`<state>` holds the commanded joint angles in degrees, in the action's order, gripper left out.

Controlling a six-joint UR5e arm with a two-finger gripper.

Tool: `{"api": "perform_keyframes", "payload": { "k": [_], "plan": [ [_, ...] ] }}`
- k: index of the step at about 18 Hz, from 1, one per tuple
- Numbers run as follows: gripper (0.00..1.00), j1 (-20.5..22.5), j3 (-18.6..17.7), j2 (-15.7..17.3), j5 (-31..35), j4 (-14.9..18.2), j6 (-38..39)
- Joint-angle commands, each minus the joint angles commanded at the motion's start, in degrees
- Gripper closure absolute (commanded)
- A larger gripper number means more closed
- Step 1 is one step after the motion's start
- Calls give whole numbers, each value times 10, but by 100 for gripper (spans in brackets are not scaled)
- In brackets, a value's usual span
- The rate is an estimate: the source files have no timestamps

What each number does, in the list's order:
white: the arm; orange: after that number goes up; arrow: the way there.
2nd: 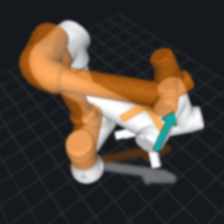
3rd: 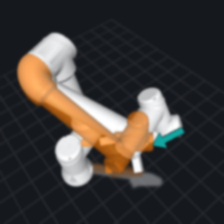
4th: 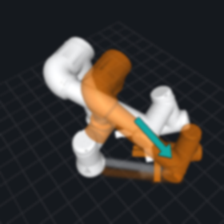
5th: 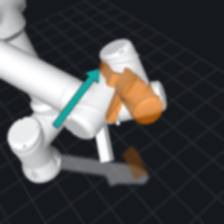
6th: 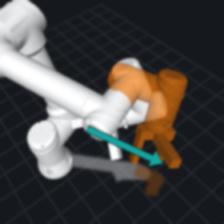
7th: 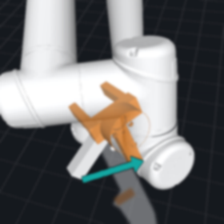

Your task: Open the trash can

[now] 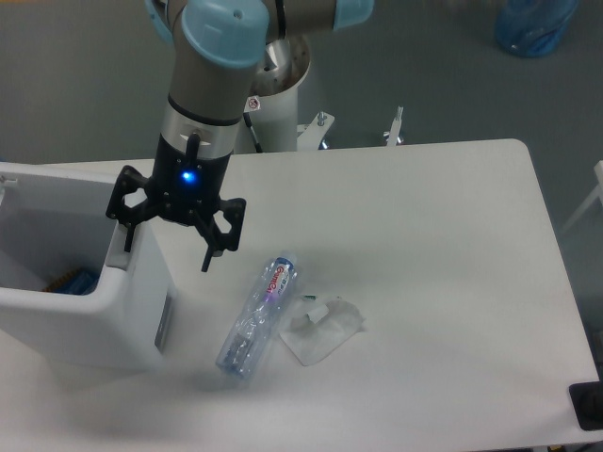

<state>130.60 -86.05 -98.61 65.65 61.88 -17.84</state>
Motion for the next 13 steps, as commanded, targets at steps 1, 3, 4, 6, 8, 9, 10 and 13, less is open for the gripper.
{"api": "perform_keyframes", "payload": {
  "k": [1, 3, 4, 6, 8, 9, 10, 13],
  "plan": [
    [0, 11, 8, -4, 0, -2, -5],
    [0, 41, 18, -14, 0, -4, -27],
    [0, 53, 25, -17, 0, -4, -36],
    [0, 73, 43, -32, 0, -3, -48],
    [0, 90, 59, -51, 0, -4, -49],
    [0, 99, 62, -58, 0, -4, -58],
    [0, 109, 62, -65, 0, -4, -87],
    [0, 162, 43, -78, 1, 0, -215]
  ]
}}
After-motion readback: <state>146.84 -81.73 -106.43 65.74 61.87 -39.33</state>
